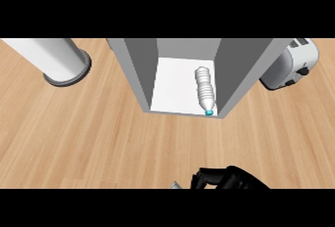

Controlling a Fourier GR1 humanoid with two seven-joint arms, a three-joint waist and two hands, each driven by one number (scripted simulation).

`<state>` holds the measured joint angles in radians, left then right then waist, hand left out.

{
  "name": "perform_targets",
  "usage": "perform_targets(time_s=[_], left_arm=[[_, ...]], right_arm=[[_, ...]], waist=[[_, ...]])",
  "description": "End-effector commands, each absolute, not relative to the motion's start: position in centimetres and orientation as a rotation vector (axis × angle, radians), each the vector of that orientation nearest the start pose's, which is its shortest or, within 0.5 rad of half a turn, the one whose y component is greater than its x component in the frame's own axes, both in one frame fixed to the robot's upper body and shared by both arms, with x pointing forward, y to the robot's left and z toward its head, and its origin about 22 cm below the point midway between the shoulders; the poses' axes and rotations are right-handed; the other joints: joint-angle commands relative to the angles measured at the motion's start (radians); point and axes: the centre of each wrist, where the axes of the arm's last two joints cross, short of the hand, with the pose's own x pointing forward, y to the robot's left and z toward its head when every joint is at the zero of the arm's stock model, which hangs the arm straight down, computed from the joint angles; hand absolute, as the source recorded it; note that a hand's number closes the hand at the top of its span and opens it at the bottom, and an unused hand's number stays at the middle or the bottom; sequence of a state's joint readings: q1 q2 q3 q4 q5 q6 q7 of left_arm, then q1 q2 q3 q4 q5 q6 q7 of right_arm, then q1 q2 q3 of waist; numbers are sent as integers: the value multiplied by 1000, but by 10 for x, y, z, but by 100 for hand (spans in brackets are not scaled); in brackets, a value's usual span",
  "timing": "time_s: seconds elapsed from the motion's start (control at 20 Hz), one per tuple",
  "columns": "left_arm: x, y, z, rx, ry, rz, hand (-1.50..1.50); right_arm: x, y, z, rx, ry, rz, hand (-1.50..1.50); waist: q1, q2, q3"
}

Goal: Pick up the bottled water, place it into the cabinet and close the cabinet

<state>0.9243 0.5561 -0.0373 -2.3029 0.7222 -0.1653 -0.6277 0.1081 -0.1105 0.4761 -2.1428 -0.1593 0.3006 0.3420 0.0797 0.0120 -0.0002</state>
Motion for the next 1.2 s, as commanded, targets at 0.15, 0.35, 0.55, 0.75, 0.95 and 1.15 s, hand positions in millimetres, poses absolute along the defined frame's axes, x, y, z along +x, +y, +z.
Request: perform_targets(time_s=[0.15, 0.35, 0.55, 0.75, 0.95, 1.15], left_arm=[[32, 323, 94, -346, -1973, 219, -150], [24, 329, 98, -309, -1996, 254, -150], [16, 341, 101, -298, -2013, 275, -150], [3, 353, 107, -297, -2022, 257, -150], [5, 363, 109, -292, -2012, 271, -150], [4, 348, 115, -340, -1999, 269, -150]], right_arm=[[233, -124, 145, 764, -1615, 377, 150], [285, -119, 156, 771, -1595, 379, 150], [328, -125, 170, 754, -1589, 379, 150], [360, -128, 157, 731, -1574, 441, 150], [373, -122, 179, 785, -1555, 480, 150], [375, -92, 170, 778, -1529, 470, 150]], waist=[[-2, -6, -1], [-24, -9, 0], [-29, -8, 0], [-25, -9, 1], [-40, -8, 1], [-23, -5, 1]])
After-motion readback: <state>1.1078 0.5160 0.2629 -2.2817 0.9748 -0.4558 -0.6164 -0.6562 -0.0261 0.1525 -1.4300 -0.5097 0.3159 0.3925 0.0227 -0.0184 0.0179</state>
